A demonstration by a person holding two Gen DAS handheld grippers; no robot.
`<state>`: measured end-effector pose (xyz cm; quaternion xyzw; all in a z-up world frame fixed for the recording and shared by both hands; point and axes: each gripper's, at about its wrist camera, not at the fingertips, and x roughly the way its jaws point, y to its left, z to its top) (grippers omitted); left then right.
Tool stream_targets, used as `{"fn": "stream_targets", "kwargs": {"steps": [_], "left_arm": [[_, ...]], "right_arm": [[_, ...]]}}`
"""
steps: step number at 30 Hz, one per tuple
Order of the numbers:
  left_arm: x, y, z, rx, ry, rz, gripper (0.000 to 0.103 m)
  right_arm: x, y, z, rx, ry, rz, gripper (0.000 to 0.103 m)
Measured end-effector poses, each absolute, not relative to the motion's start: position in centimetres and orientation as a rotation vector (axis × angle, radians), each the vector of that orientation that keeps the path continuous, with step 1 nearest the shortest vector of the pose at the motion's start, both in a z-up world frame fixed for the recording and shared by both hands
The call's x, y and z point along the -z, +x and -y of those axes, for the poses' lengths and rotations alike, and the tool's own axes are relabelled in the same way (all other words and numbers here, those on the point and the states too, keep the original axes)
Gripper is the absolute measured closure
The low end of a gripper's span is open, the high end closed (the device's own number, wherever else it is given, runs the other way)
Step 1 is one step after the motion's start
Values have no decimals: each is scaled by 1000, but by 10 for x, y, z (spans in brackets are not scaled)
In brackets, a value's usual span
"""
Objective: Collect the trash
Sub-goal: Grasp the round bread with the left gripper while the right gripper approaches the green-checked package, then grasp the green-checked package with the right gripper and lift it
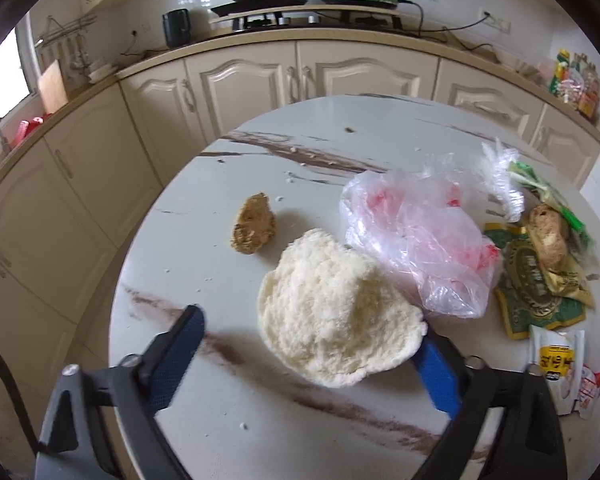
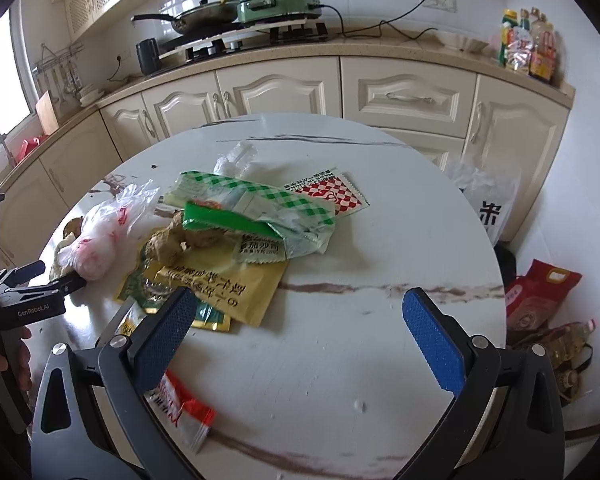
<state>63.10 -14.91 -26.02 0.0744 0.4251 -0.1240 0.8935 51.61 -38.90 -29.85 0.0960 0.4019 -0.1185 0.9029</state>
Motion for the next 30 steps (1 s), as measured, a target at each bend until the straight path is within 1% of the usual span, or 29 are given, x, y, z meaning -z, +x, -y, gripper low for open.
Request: {"fn": "stream_targets", "kwargs": {"steps": [2,4,5,11,19,20,21,22,23,25,27,28,30], "left_arm": [[261,630,146,286,136,-876,39],[260,627,141,301,124,-866,49],[260,624,139,299,127,-864,51],[257,599,126,327,105,-851,54],[241,561,110,375,89,-832,54],[240,559,110,377,88,-832,54],[239,556,109,380,87,-831,54],[237,553,107,383,84,-830,54],[236,551,106,398,90,-832,54],[234,547,103,403,82,-831,54],[229,542,100,415,74,-826,54],[225,540,99,419,69,-825,54],[218,536,97,429,56,-811,55]], "right_arm": [[300,523,389,240,178,-839,0],[300,533,387,229,137,-850,0],[301,541,386,219,107,-862,0],[310,574,377,204,-34,-914,0],[317,613,352,217,-349,-885,1],[317,616,350,201,-358,-881,10],[319,620,350,156,-334,-899,31],[321,624,351,115,-303,-924,40],[323,625,351,85,-284,-936,55],[325,626,350,77,-287,-938,58],[319,620,349,65,-264,-914,78],[313,616,350,66,-245,-899,80],[302,609,356,60,-218,-871,88]]}}
